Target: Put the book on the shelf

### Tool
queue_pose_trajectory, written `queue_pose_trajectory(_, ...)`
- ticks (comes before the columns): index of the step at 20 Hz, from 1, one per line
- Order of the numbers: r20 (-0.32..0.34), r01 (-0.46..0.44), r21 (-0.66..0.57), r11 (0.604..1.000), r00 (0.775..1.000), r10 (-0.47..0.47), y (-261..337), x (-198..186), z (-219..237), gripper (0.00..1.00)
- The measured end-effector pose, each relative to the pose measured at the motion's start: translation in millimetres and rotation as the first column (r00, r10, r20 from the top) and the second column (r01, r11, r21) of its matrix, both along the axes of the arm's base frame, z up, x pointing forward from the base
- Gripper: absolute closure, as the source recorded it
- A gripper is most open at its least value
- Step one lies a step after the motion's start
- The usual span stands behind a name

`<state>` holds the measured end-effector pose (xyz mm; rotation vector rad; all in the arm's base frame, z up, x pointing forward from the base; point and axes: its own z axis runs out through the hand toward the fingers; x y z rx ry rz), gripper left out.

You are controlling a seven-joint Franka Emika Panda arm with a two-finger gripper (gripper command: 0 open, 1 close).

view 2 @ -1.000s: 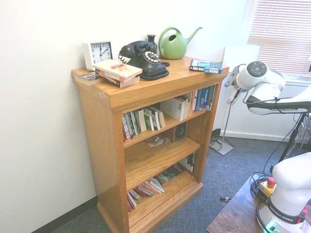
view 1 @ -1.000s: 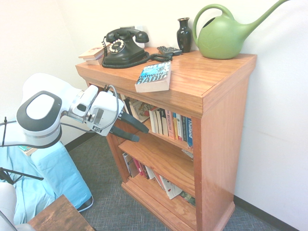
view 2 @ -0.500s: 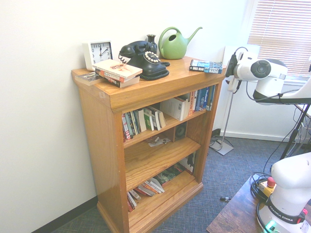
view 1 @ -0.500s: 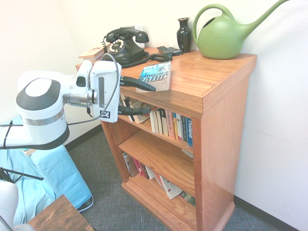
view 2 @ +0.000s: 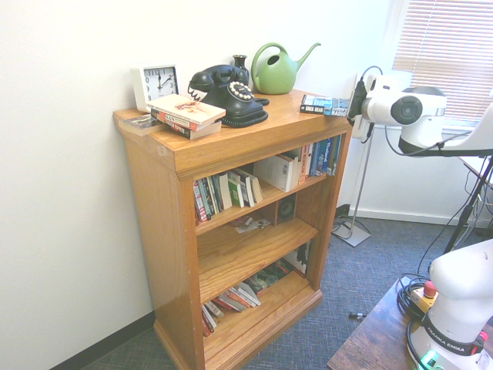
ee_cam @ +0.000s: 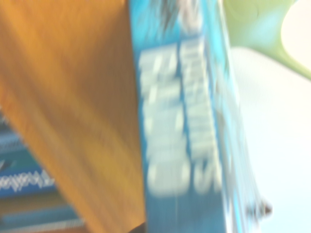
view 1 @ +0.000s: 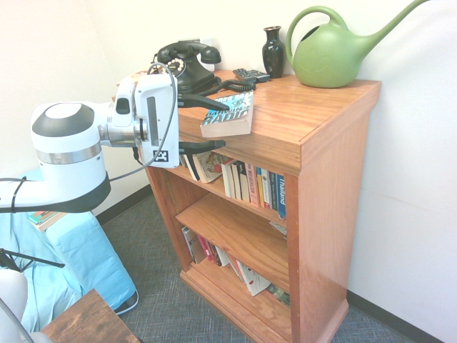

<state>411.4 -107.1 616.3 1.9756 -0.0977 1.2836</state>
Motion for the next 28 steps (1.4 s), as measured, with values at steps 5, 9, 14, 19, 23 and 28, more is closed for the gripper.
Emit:
queue_pose_trajectory(5, -0.015, 0.006, -0.017, 1.0, 1.0, -0.006, -2.1, 27.2, -8.2, 0.0)
queue_pose_trajectory(9, -0.014, 0.021, -0.023, 1.0, 1.0, -0.021, -10.3, 28.4, -10.6, 0.0)
queue_pose_trajectory(14, -0.012, 0.036, -0.02, 0.999, 0.999, -0.037, -19.6, 29.0, -10.0, 1.0)
queue_pose_trajectory(19, -0.011, 0.039, -0.02, 0.999, 0.999, -0.039, -19.3, 29.5, -9.8, 1.0)
queue_pose_trajectory(23, -0.012, 0.045, -0.019, 0.999, 0.999, -0.045, -18.1, 30.3, -10.5, 1.0)
queue_pose_trajectory(28, -0.018, 0.05, -0.014, 0.999, 0.999, -0.051, -16.2, 30.7, -14.7, 1.0)
